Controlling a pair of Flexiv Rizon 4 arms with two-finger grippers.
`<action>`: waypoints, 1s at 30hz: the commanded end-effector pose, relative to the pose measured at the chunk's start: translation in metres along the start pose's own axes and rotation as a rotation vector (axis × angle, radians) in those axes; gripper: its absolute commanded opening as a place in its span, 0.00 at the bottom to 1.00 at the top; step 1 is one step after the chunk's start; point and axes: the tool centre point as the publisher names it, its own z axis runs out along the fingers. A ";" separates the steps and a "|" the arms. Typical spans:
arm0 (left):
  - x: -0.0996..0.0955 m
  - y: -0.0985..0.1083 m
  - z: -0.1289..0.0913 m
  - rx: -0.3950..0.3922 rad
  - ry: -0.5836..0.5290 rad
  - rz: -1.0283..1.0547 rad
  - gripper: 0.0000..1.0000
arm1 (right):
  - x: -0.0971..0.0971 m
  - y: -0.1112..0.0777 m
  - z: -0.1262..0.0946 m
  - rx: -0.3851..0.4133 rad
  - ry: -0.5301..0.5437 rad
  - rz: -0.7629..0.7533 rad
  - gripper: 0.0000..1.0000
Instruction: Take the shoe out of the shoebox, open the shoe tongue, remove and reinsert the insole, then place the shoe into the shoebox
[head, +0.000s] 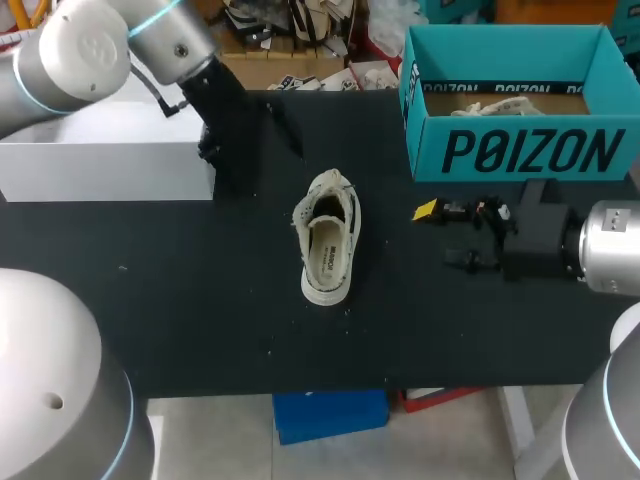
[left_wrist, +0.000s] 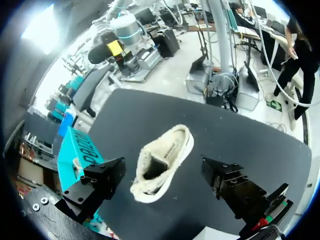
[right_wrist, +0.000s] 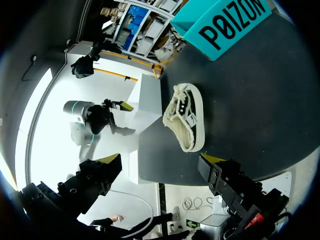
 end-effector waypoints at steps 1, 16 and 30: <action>-0.038 -0.016 -0.121 -0.001 -0.084 -0.340 1.00 | 0.000 0.000 0.001 0.000 -0.001 0.000 1.00; 0.018 0.016 -0.097 -0.103 -0.118 -0.869 1.00 | 0.000 0.000 0.001 0.000 -0.001 0.000 1.00; 0.054 0.045 -0.041 -0.073 -0.257 -1.016 1.00 | 0.000 0.000 0.001 0.000 -0.001 0.000 1.00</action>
